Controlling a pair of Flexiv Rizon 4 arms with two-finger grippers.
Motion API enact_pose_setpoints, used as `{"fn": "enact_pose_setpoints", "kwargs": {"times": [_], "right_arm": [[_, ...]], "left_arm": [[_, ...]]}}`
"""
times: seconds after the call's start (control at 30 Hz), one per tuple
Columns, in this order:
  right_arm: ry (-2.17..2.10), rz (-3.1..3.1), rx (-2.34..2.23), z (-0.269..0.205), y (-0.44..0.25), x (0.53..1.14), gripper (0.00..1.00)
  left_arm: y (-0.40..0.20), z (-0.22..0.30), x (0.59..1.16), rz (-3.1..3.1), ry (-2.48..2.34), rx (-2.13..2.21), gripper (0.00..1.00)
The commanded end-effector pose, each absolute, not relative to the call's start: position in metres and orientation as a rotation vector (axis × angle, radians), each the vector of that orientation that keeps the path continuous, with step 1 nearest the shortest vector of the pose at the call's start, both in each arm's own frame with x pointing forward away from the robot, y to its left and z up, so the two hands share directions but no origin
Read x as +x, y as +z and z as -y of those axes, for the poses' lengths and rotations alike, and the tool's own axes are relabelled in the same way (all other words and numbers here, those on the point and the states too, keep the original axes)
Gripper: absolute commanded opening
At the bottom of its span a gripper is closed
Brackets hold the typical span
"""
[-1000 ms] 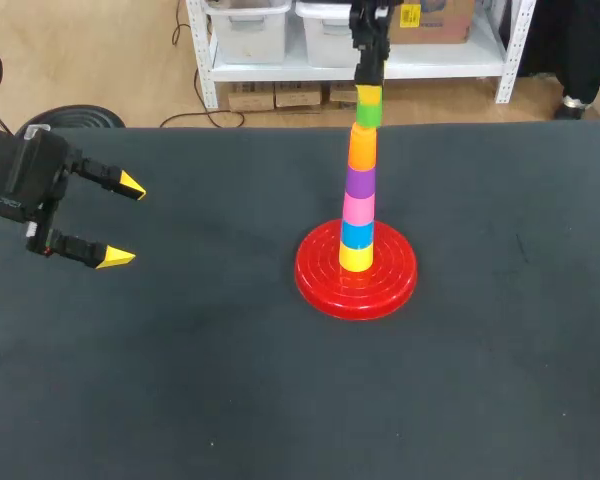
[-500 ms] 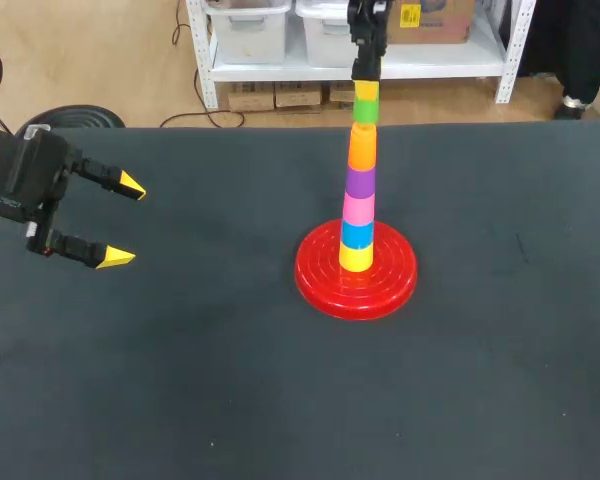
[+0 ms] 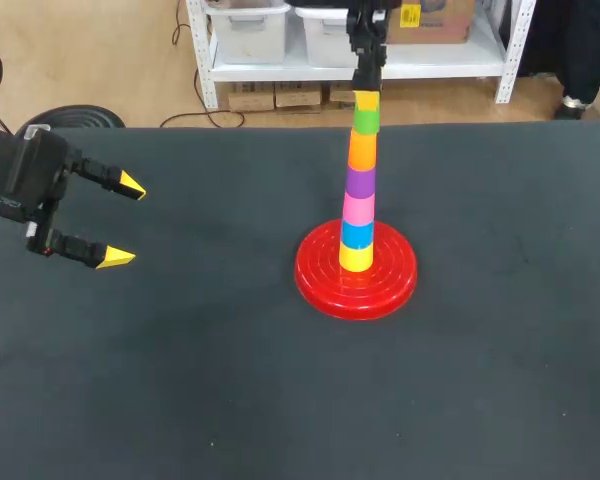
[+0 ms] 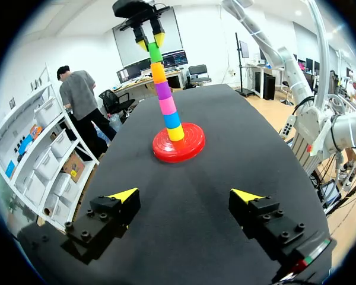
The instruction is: Pick up and stack the cylinders on the red base in this order: pink,purple,orange,green
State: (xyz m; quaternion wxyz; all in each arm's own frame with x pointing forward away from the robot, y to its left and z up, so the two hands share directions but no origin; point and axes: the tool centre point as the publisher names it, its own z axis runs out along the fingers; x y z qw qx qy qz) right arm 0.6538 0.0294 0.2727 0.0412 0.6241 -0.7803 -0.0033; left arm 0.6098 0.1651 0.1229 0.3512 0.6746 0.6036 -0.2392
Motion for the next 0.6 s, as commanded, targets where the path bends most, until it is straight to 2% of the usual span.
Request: {"fn": "enact_pose_setpoints", "kwargs": {"times": [0.03, 0.6], "right_arm": [[-0.022, 2.39, 1.907, -0.0279, 0.271, 0.6569, 0.0], [-0.063, 2.378, 1.899, -0.0294, 0.2637, 0.6642, 0.0]], "left_arm": [[0.1218, -0.1658, 0.6097, -1.558, -0.619, 1.746, 1.0], [0.1218, -0.1658, 0.6097, -1.558, -0.619, 1.746, 1.0]]}}
